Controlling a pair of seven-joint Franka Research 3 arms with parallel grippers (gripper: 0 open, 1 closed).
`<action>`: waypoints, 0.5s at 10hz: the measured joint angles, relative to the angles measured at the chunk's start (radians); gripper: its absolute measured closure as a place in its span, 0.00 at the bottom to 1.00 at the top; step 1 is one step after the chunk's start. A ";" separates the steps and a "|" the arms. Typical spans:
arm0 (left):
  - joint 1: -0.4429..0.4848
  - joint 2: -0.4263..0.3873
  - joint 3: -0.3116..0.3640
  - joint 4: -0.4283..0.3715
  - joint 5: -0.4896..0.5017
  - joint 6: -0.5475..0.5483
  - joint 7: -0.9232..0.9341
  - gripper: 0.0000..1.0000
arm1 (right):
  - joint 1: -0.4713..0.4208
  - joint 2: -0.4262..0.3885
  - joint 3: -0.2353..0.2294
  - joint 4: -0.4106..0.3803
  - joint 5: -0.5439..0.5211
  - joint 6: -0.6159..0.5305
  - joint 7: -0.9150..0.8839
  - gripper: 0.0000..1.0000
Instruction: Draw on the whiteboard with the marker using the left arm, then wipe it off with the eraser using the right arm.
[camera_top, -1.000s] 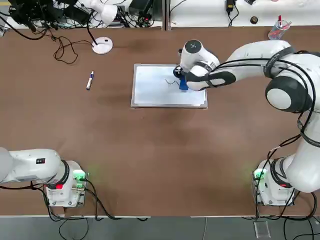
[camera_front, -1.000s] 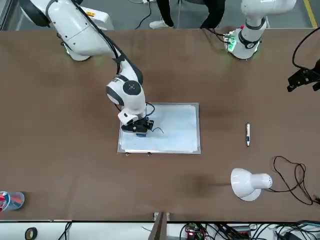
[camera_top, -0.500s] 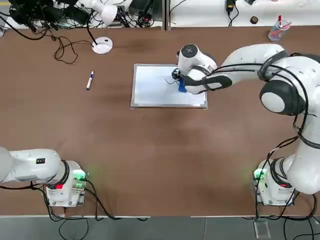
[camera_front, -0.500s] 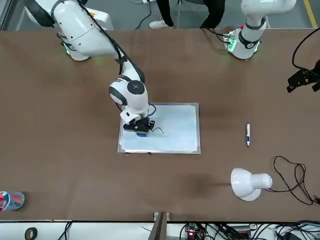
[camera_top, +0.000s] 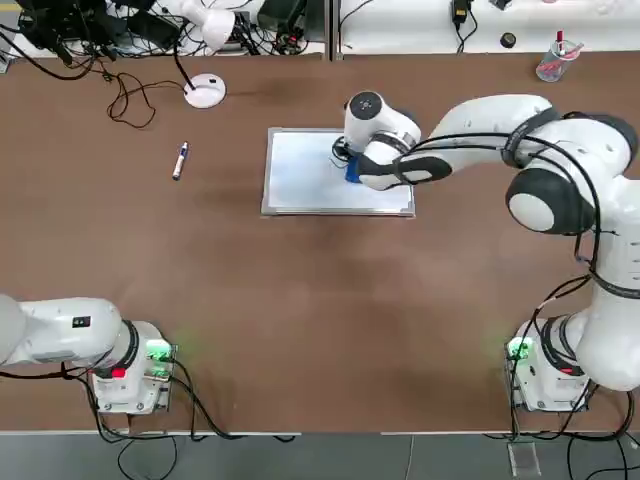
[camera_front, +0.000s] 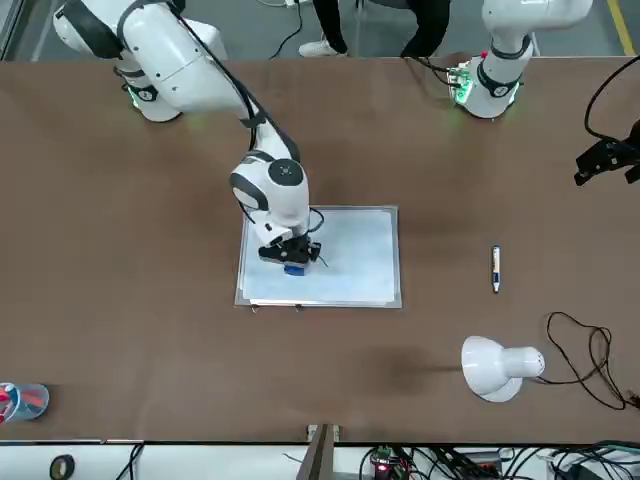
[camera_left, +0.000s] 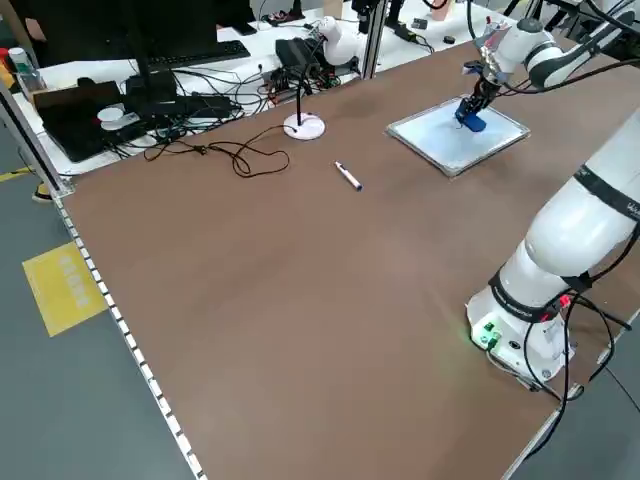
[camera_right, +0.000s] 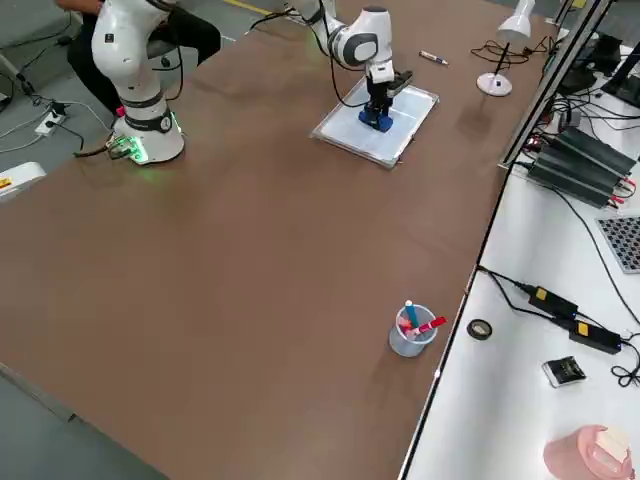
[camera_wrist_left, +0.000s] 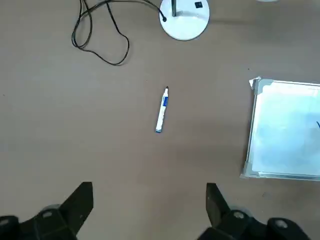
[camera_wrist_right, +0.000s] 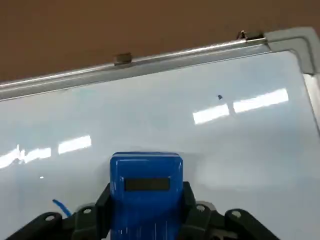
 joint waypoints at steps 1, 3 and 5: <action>0.000 0.000 0.000 0.000 0.000 0.000 0.000 0.00 | 0.011 0.012 -0.002 0.020 -0.001 -0.003 0.009 0.44; 0.000 0.002 0.000 -0.001 0.000 0.000 0.000 0.00 | 0.035 0.035 -0.008 0.057 -0.004 -0.010 0.036 0.44; 0.000 0.002 0.000 -0.001 0.000 0.000 0.000 0.00 | 0.060 0.056 -0.013 0.091 -0.013 -0.017 0.062 0.44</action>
